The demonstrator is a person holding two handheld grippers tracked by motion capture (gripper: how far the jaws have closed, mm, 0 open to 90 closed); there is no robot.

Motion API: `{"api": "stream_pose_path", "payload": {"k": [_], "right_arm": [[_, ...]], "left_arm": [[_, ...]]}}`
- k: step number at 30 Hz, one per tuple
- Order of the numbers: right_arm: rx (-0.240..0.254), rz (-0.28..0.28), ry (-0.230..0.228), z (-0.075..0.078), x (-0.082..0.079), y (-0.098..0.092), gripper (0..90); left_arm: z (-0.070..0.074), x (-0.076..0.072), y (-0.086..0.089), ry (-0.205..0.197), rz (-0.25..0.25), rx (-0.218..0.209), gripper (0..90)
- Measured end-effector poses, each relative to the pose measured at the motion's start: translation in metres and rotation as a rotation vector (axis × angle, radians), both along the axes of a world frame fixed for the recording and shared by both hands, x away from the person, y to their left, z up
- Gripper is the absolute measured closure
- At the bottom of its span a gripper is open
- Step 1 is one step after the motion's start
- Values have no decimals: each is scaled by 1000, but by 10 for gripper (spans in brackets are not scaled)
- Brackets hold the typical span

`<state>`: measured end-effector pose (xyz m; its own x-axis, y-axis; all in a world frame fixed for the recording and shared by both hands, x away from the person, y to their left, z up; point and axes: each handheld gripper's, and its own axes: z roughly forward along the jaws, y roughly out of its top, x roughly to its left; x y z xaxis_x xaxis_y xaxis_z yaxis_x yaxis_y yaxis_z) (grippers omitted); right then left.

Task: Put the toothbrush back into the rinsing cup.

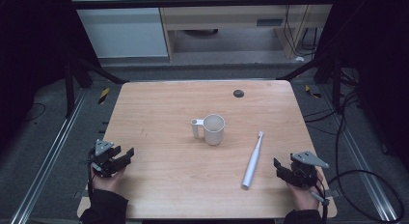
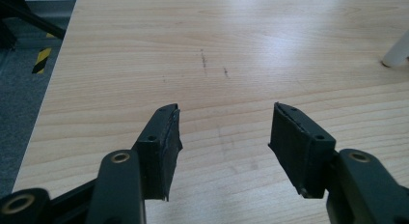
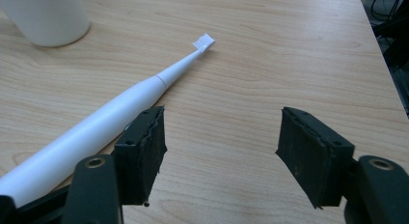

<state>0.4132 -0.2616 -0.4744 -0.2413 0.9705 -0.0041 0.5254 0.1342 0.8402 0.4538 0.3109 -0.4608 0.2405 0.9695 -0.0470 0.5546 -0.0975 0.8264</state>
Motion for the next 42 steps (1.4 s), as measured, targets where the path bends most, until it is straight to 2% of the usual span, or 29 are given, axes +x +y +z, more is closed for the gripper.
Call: {"api": "stream_pose_path", "payload": {"k": [3,5,9,13,15,22,23,26,28,31,36,42], "right_arm": [[24,8,-3,2,-2,0,368],[24,15,10,2,-2,1,383],[17,24,0,5,-3,5,424],[23,42,10,5,-2,8,460],[20,69,33,4,-3,13,505],[6,123,52,6,-5,23,615],[10,142,64,6,-6,26,654],[-3,163,72,5,-6,29,680],[-15,195,80,4,-7,35,747],[-1,240,99,3,-8,41,819],[-5,279,123,1,-10,47,896],[-6,311,140,-2,-10,53,900]], "left_arm": [[1,-3,-3,-8,-8,15,437],[0,-5,-1,-3,-15,13,448],[1,-5,1,-11,9,18,478],[1,-5,2,-11,11,13,513],[1,-5,1,-8,9,15,518],[2,-5,1,-8,8,21,564],[2,-5,1,-10,10,21,570],[3,-6,1,-13,11,26,579],[3,-6,0,-16,11,27,586],[3,-5,0,-14,10,32,611],[3,-6,-1,-17,9,36,634],[2,-4,-2,-6,1,44,638]]}}
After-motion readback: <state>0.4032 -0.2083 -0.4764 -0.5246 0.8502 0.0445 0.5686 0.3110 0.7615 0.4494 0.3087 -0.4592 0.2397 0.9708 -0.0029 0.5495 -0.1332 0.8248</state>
